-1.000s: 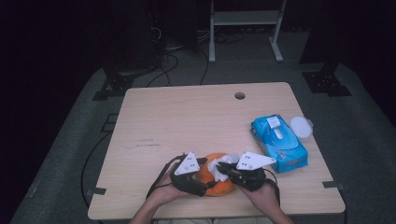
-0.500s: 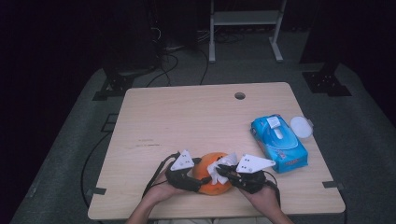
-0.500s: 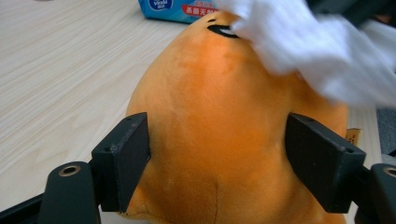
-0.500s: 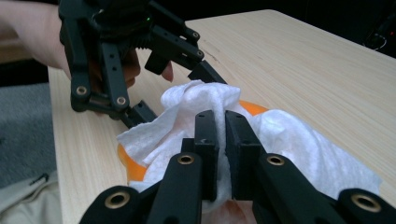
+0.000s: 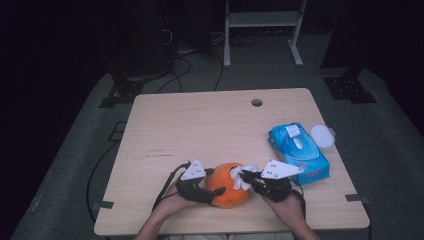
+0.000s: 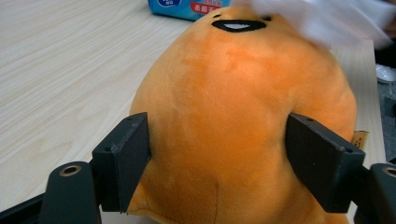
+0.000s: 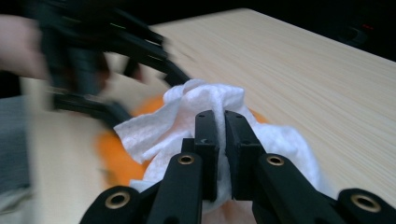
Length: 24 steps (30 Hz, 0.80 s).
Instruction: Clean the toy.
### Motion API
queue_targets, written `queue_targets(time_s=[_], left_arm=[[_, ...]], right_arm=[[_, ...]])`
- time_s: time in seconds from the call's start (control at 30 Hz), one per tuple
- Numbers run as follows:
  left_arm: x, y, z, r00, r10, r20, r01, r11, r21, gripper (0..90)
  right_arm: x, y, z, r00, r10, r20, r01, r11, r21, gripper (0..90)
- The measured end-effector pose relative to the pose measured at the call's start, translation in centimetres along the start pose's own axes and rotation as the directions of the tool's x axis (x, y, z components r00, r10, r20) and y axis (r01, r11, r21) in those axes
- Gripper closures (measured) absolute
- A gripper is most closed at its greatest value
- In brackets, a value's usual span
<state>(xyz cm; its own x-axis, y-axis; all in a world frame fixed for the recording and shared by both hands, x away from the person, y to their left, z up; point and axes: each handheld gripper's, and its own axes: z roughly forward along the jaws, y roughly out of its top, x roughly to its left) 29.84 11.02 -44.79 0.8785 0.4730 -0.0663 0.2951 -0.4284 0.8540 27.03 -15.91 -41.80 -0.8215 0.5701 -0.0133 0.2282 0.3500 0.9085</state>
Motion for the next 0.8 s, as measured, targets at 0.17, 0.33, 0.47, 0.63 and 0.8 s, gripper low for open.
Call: queue_targets(time_s=[0.17,0.33,0.47,0.63,0.8], left_arm=[[0.0,0.0,-0.1,1.0,-0.005,-0.005,0.005,1.0,0.0,24.1],[0.2,0.1,0.0,0.9999,-0.014,0.0,0.014,0.9999,-0.002,24.3],[0.0,0.2,-0.1,0.9999,-0.012,0.013,0.012,0.9999,-0.004,22.7],[-0.8,1.0,-0.4,0.9994,0.017,0.031,-0.017,0.9997,-0.02,14.2],[-1.6,1.5,-0.2,0.9979,0.055,0.034,-0.054,0.9983,-0.021,10.5]], right_arm=[[1.4,0.2,0.7,0.9954,-0.063,-0.072,0.064,0.998,0.015,83.0],[-1.9,-0.7,-0.4,0.999,0.041,0.016,-0.041,0.999,0.015,83.0],[-2.0,-1.0,-0.3,0.9974,0.072,0.002,-0.072,0.997,0.019,83.0],[-0.7,-0.5,0.1,0.9979,0.057,-0.03,-0.057,0.998,0.003,82.9],[0.1,-0.2,0.4,0.9939,0.057,-0.094,-0.06,0.998,-0.024,82.9]])
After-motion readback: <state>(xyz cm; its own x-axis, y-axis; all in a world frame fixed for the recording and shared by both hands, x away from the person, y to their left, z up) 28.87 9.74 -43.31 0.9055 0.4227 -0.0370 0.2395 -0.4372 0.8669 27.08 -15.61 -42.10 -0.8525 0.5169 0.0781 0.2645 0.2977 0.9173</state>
